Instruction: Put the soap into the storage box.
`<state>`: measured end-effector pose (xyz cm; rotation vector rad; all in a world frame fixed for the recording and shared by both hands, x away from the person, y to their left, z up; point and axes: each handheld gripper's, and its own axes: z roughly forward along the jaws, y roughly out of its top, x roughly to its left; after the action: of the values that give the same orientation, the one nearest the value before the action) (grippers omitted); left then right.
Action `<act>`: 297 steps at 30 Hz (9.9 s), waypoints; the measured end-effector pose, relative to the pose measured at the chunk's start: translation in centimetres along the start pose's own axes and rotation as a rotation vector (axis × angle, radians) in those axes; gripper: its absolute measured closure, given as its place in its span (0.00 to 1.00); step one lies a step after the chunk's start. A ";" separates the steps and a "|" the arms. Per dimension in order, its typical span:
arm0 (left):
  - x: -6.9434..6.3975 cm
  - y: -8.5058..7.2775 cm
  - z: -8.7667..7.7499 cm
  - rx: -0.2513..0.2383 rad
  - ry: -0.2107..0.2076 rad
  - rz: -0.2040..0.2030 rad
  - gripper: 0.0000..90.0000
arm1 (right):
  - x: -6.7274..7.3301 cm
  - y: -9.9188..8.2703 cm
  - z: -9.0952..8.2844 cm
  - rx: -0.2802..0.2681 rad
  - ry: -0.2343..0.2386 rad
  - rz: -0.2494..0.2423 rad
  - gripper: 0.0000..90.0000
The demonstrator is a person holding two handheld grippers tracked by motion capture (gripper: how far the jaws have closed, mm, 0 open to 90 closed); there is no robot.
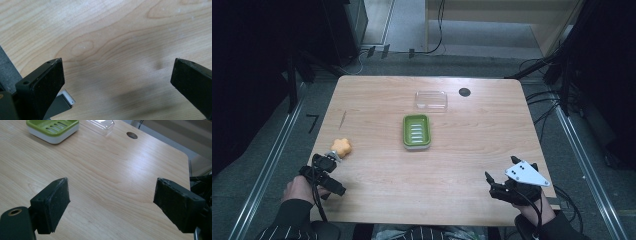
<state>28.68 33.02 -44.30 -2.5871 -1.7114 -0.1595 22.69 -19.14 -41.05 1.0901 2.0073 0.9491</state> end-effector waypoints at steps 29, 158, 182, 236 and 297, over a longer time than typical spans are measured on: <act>0.9 3.2 -0.2 -0.089 -0.011 -0.039 0.00 | -0.1 -0.1 0.1 0.007 0.008 -0.005 0.15; 3.0 9.1 -1.6 -0.126 -0.026 0.032 0.44 | -0.1 -0.2 -0.1 0.011 -0.004 -0.009 0.15; 0.1 11.8 -2.7 -0.121 -0.043 0.135 0.44 | -0.2 -0.3 -0.1 0.011 -0.005 -0.007 0.15; -5.9 17.9 -5.5 -0.170 -0.057 0.324 0.44 | -0.2 -0.3 -0.1 0.013 -0.003 -0.008 0.15; -10.3 22.2 -6.2 -0.239 -0.076 0.474 0.44 | -0.2 -0.3 -0.1 0.014 -0.004 -0.009 0.15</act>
<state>44.71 14.33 -38.65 -3.1223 -1.1031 -0.2642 22.57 -19.52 -41.24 1.0892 2.0174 0.9289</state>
